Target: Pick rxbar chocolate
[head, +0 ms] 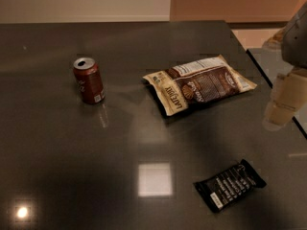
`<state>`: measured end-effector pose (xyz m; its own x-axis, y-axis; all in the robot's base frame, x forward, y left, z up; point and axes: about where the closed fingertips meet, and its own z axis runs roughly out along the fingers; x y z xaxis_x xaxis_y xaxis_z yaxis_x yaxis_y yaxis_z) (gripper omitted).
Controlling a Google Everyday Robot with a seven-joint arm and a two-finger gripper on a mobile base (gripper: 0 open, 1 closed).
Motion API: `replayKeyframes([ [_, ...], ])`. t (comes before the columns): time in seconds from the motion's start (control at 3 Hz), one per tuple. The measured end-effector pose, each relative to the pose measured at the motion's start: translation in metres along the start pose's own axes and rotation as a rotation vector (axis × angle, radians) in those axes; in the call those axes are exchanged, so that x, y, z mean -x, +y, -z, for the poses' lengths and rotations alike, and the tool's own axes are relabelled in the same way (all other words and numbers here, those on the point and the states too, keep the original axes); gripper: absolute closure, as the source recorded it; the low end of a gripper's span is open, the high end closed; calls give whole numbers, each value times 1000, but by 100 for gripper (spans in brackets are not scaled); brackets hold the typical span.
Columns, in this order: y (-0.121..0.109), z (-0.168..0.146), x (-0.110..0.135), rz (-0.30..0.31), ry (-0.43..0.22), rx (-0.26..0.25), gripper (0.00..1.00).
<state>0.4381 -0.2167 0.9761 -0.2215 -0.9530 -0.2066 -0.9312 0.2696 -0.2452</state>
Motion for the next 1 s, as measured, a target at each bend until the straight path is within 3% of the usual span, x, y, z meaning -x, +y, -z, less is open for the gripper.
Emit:
replayKeyframes([
  [0.67, 6, 0, 6, 34, -16, 20, 0],
  [1.0, 24, -2, 14, 99, -79, 52, 0],
])
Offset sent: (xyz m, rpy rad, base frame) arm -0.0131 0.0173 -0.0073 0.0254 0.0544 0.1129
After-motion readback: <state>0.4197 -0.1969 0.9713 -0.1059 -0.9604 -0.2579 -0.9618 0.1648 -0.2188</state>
